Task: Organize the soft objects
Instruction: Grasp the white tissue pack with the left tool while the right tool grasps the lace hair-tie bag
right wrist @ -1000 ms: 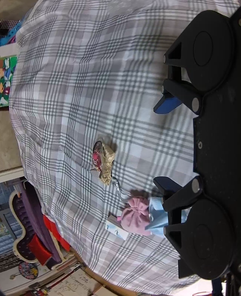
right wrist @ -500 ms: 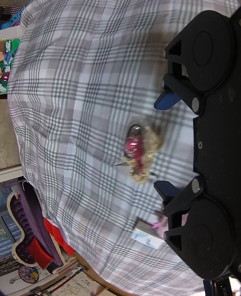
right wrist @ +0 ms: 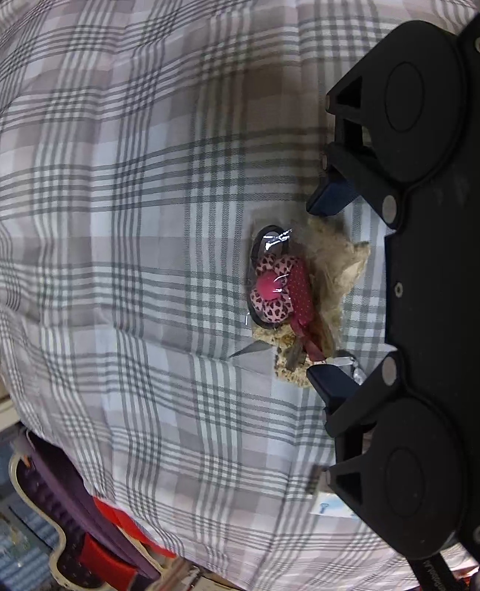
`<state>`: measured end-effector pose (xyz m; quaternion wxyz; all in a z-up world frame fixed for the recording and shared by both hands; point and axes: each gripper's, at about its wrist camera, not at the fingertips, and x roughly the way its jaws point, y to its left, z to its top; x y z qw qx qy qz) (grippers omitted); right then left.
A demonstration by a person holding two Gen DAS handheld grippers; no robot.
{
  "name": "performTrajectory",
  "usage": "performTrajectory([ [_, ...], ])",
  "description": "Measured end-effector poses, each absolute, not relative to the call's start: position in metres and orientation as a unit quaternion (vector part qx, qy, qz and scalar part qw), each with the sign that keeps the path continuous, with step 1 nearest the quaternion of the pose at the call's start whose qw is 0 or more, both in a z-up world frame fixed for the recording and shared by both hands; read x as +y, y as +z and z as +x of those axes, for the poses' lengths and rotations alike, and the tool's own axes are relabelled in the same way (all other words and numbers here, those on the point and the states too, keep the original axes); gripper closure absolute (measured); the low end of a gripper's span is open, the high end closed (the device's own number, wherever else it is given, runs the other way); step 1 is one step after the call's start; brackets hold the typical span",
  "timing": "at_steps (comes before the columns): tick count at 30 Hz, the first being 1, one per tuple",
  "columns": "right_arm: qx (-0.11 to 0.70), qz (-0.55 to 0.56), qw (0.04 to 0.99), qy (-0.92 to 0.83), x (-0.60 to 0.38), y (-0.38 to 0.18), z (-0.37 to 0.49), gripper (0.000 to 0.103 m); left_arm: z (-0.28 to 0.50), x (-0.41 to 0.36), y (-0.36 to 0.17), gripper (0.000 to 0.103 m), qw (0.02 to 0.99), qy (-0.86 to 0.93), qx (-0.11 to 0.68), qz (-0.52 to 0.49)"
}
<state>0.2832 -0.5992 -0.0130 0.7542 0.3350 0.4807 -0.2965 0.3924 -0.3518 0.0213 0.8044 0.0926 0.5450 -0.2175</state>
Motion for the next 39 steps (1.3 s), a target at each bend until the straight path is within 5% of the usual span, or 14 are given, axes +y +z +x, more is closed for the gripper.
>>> performTrajectory([
  [22,0.469,0.250,0.790,-0.306,-0.571,-0.015,0.287,0.029,0.414,-0.390,-0.014,0.024,0.793,-0.225,0.550,0.132],
  [28,0.466,0.260,0.787,-0.308,-0.571,-0.012,0.283,0.039,0.411,-0.396,-0.010,0.045,0.790,-0.244,0.549,0.126],
  [39,0.458,0.290,0.786,-0.299,-0.572,-0.006,0.274,0.056,0.397,-0.398,0.003,0.049,0.789,-0.221,0.558,0.130],
])
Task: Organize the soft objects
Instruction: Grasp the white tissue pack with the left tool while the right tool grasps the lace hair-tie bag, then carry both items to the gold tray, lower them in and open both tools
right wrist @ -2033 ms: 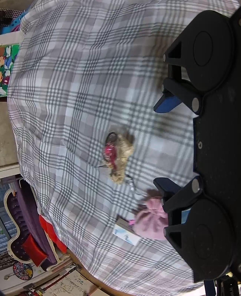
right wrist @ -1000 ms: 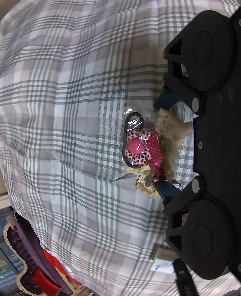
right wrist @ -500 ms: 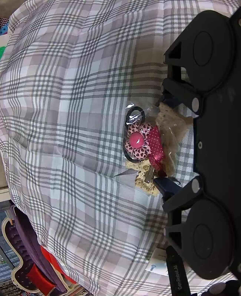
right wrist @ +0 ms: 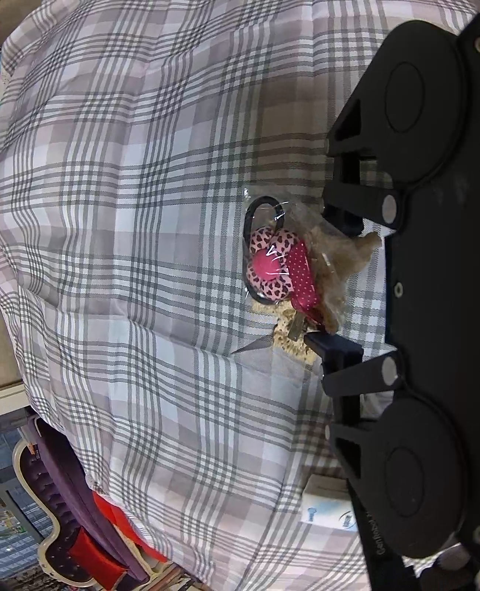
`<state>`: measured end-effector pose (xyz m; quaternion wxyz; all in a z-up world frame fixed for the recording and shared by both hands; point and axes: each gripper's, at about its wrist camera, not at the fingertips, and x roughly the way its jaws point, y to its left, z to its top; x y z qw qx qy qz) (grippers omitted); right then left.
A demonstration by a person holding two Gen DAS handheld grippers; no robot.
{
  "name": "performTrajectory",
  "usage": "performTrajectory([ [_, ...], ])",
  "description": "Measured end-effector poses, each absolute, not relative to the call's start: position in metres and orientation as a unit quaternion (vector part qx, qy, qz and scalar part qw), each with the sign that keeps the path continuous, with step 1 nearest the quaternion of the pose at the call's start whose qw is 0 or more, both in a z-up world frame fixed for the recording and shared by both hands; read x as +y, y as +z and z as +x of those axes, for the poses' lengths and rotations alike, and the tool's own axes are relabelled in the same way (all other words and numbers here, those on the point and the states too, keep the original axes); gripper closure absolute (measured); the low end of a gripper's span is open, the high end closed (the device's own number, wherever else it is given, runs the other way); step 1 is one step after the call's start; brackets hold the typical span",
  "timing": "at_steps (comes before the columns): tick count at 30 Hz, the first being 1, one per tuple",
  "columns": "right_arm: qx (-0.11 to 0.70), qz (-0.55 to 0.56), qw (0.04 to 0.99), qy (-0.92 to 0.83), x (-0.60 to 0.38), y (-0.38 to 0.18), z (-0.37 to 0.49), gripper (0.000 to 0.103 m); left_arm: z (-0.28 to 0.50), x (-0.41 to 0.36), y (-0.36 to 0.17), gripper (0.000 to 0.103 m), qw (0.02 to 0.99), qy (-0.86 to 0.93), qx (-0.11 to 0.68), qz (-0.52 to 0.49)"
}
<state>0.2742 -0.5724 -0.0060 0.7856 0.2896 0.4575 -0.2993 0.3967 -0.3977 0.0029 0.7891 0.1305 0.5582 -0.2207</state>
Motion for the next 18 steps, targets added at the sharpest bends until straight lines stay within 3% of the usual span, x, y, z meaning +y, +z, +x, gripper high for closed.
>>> performTrajectory([
  [18,0.444,0.306,0.790,-0.293,-0.567,0.009,0.262,0.066,0.337,-0.347,0.062,0.051,0.778,-0.240,0.571,0.110],
])
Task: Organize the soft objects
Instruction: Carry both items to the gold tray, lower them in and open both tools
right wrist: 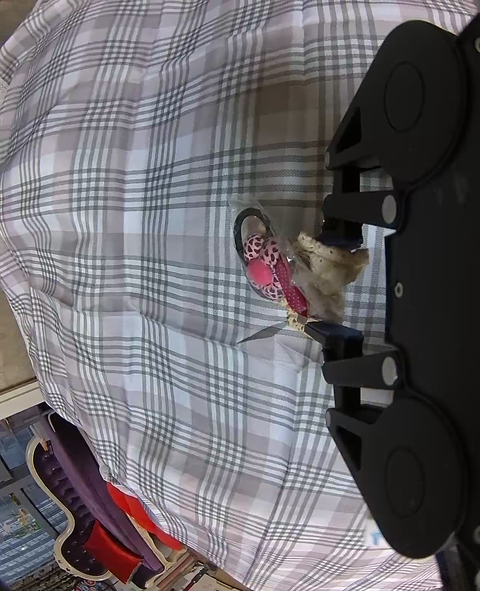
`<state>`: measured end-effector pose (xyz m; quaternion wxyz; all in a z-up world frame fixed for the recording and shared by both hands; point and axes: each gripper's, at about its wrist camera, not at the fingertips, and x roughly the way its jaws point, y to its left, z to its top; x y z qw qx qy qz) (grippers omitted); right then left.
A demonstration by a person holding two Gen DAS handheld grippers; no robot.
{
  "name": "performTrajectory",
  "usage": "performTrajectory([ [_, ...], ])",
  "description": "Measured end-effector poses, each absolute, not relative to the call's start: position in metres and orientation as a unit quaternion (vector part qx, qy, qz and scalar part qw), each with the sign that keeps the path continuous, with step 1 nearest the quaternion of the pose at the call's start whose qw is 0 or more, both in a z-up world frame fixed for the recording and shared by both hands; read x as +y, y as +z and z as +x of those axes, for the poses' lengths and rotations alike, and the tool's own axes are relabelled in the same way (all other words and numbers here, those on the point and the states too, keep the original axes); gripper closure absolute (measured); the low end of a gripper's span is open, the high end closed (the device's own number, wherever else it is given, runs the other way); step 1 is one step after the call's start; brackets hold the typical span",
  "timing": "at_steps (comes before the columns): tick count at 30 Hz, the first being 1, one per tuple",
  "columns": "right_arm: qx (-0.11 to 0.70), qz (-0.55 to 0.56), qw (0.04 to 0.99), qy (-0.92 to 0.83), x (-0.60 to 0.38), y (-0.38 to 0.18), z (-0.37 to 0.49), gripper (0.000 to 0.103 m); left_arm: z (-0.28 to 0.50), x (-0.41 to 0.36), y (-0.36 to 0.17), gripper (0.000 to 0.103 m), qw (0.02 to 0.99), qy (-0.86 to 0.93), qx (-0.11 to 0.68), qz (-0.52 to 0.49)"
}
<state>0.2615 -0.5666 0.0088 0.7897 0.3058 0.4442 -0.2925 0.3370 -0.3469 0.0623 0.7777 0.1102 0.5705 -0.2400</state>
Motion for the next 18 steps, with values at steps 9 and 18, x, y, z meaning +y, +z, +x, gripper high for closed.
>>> performTrajectory([
  [9,0.424,0.284,0.818,-0.266,-0.573,0.038,0.238,0.066,0.310,-0.338,0.062,0.052,0.764,-0.251,0.583,0.116],
  [18,0.408,0.320,0.823,-0.232,-0.590,0.043,0.220,0.066,0.311,-0.335,0.059,0.053,0.762,-0.248,0.589,0.102],
])
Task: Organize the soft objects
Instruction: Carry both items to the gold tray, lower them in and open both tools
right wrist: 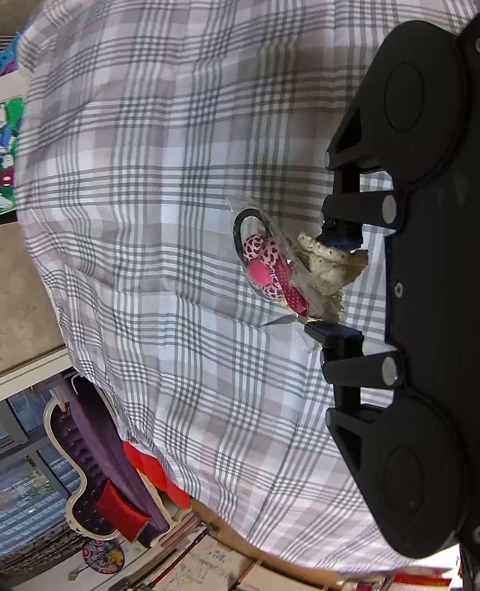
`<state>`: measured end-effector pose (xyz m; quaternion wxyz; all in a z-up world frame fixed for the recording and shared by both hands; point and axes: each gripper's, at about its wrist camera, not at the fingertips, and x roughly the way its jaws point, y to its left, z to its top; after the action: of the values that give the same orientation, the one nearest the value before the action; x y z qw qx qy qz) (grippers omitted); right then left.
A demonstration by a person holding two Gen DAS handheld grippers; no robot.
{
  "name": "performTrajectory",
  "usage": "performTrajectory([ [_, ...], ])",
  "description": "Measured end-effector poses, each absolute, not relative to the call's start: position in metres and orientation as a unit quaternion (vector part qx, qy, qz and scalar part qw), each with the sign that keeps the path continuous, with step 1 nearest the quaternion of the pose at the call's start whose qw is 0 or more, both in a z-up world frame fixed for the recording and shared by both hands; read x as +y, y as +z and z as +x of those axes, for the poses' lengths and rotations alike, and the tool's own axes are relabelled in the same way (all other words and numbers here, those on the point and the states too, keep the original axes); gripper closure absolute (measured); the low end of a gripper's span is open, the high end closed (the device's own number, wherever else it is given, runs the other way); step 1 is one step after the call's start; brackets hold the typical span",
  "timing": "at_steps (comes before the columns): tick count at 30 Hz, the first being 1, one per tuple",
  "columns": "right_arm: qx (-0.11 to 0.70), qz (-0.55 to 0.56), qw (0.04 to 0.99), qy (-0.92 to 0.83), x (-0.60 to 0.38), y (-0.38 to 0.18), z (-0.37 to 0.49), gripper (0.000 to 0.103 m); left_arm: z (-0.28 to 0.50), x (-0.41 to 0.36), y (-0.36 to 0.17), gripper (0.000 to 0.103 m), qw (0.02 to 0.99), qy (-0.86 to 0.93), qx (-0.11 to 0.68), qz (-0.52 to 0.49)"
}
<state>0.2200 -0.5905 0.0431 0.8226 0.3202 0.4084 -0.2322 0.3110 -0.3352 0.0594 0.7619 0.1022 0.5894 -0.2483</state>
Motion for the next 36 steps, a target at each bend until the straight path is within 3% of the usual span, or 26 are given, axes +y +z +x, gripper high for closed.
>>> performTrajectory([
  [9,0.404,0.356,0.816,-0.209,-0.599,0.037,0.218,0.066,0.318,-0.340,0.049,0.053,0.761,-0.237,0.595,0.101],
  [21,0.388,0.390,0.812,-0.196,-0.603,0.041,0.214,0.066,0.300,-0.331,0.079,0.053,0.766,-0.260,0.582,0.082],
  [36,0.372,0.347,0.847,-0.153,-0.553,0.087,0.207,0.066,0.213,-0.248,0.117,0.053,0.770,-0.292,0.564,0.063],
])
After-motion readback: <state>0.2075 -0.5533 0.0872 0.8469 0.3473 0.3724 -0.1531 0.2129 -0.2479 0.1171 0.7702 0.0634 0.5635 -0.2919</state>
